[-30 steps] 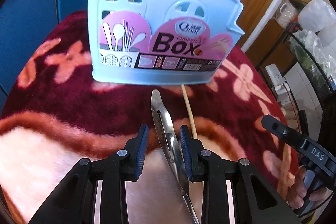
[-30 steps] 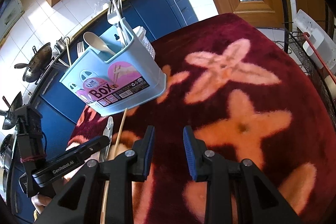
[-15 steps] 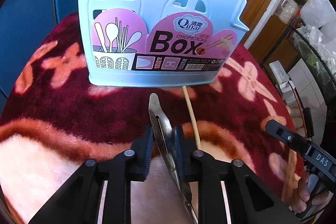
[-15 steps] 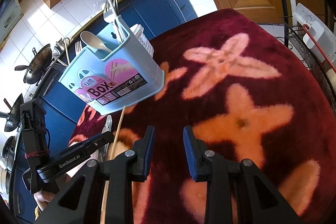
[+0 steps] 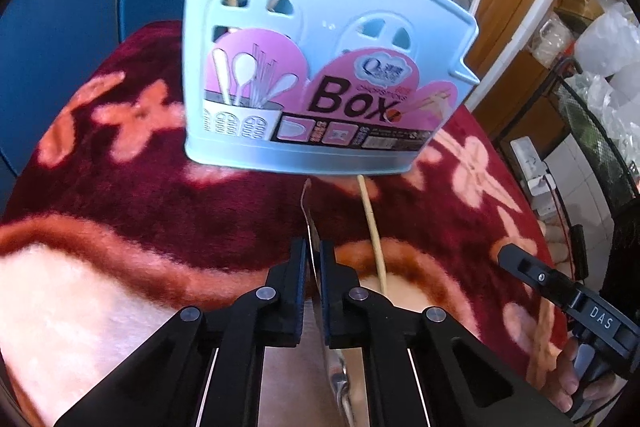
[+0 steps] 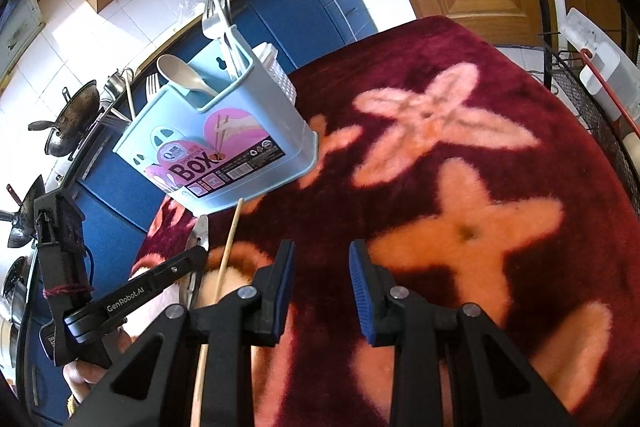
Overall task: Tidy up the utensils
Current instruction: 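Grasp the silver tongs with the left tool while the right tool grasps a wooden chopstick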
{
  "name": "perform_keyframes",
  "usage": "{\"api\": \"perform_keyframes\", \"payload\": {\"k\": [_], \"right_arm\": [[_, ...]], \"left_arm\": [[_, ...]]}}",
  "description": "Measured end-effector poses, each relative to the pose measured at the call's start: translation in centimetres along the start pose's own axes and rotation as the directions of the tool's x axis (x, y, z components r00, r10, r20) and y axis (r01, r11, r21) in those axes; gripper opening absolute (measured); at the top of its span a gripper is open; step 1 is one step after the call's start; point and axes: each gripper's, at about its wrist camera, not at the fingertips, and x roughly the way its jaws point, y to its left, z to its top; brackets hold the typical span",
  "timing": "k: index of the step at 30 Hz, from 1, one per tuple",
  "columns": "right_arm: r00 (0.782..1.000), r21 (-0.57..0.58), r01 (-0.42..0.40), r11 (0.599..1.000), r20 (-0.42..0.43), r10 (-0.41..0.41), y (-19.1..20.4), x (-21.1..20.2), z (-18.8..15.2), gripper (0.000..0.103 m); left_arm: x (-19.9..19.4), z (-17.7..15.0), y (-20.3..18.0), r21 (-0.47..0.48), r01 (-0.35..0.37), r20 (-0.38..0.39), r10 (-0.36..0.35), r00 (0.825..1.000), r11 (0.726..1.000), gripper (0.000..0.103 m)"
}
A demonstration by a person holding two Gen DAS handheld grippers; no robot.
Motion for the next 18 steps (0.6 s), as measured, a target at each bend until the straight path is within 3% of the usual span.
{"api": "perform_keyframes", "payload": {"k": [18], "right_arm": [[0.998, -0.055, -0.01, 0.998, -0.059, 0.007, 3.0, 1.3, -0.4, 0.031]], "left_arm": [[-3.1, 0.5, 3.2, -0.045, -0.063, 0.125, 0.068, 0.99, 0.997, 0.004]]}}
